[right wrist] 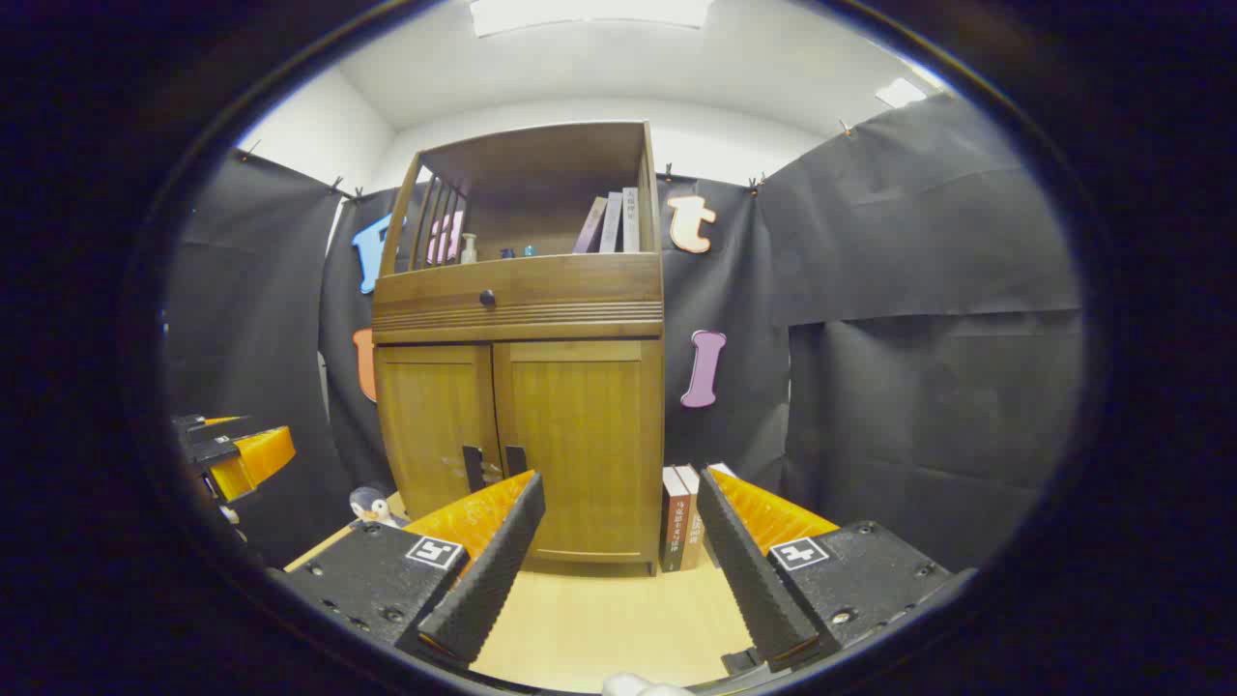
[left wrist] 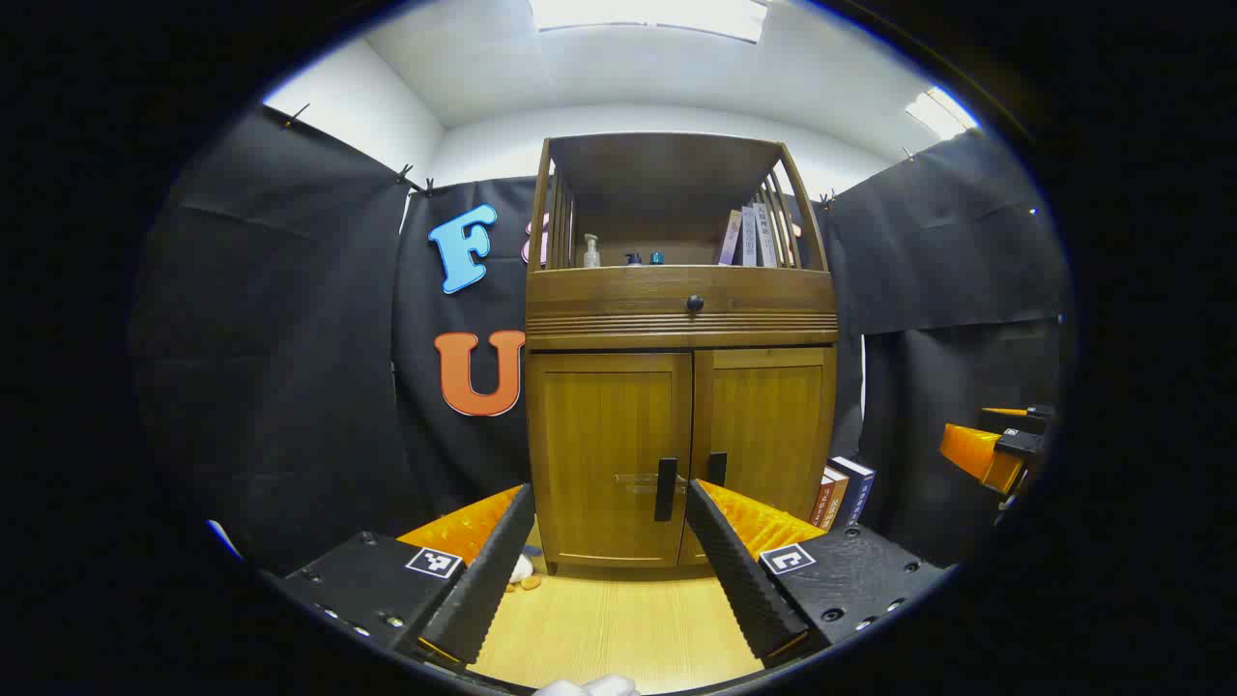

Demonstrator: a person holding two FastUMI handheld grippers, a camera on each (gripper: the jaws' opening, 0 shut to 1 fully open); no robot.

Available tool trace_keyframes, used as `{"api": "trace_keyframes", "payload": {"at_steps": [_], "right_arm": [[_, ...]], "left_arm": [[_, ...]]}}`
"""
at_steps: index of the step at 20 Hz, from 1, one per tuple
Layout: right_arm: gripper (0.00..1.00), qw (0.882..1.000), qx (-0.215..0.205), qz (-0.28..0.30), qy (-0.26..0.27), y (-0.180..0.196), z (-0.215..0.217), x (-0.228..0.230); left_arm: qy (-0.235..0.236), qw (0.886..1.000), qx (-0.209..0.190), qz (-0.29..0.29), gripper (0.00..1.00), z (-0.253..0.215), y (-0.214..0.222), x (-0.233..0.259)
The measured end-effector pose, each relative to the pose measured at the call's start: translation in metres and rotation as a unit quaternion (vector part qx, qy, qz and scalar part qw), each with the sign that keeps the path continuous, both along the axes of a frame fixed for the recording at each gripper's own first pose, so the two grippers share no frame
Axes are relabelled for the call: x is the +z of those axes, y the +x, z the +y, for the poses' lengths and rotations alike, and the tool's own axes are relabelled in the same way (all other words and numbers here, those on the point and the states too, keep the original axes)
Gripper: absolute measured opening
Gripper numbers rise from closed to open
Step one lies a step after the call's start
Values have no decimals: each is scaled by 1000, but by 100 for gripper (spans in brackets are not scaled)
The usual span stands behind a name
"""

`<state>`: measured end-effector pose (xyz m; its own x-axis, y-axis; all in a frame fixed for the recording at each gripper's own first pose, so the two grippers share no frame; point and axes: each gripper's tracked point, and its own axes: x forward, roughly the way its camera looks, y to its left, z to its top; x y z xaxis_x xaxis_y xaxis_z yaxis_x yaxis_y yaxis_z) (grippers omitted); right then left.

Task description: Open the right door of the double-door shoe cabinet with the right hand, and open the left door with the left hand.

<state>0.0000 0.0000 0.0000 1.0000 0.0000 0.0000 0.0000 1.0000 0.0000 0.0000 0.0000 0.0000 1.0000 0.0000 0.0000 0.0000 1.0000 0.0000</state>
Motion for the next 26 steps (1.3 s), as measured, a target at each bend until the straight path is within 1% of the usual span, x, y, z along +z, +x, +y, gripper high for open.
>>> {"api": "trace_keyframes", "payload": {"at_steps": [11, 19, 26], "right_arm": [[100, 1000, 8, 4, -3, 9, -2, -1], [100, 1000, 2, 13, -7, 13, 1, -5], [100, 1000, -9, 18, -16, 22, 7, -7]], "left_arm": [[5, 1000, 18, 9, 96, 3, -5, -3], [11, 1000, 12, 17, 96, 3, -7, -4], [13, 1000, 9, 21, 96, 10, -23, -10]]}}
